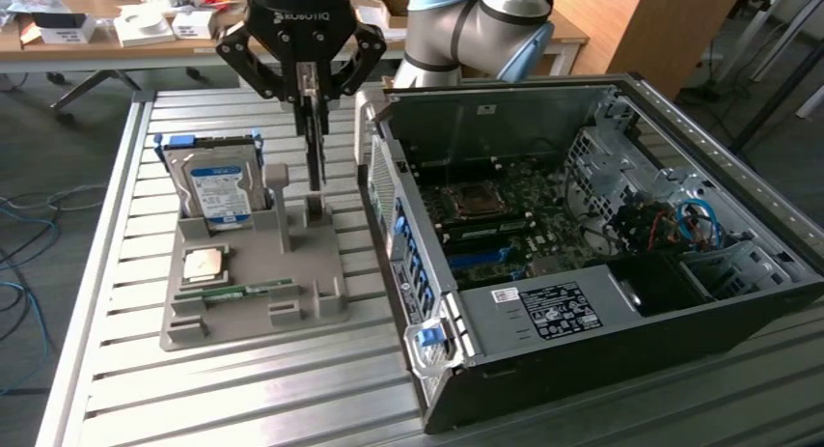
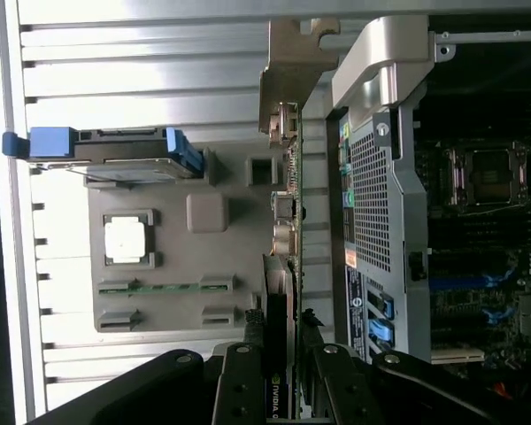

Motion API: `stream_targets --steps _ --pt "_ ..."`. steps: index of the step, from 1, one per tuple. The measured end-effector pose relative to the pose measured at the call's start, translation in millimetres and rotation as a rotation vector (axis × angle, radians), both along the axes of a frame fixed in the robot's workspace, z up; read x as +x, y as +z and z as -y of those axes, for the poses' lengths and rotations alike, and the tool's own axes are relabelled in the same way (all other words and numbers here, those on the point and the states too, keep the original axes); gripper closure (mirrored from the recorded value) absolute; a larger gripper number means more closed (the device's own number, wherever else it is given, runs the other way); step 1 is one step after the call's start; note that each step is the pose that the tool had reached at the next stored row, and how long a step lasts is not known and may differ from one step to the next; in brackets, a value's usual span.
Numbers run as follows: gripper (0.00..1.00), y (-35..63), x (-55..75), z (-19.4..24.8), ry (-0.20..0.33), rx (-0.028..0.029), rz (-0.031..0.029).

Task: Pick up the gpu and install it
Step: 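Pick up the gpu and move the gpu toward the slot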

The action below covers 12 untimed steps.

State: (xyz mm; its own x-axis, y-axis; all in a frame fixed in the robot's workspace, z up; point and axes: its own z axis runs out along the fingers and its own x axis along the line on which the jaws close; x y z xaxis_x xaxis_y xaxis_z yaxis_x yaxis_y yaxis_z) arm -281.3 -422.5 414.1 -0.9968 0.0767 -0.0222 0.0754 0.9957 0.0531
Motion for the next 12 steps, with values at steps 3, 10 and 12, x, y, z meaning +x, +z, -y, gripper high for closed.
stream_targets --steps 3,10,12 --pt "0.74 4.2 0.0 0.0 0.000 0.0001 0.0001" --pt "0.74 5.1 0.0 0.0 0.000 -0.0003 -0.0002" --pt "0.74 6.3 0.0 0.0 0.000 -0.0001 0.0000"
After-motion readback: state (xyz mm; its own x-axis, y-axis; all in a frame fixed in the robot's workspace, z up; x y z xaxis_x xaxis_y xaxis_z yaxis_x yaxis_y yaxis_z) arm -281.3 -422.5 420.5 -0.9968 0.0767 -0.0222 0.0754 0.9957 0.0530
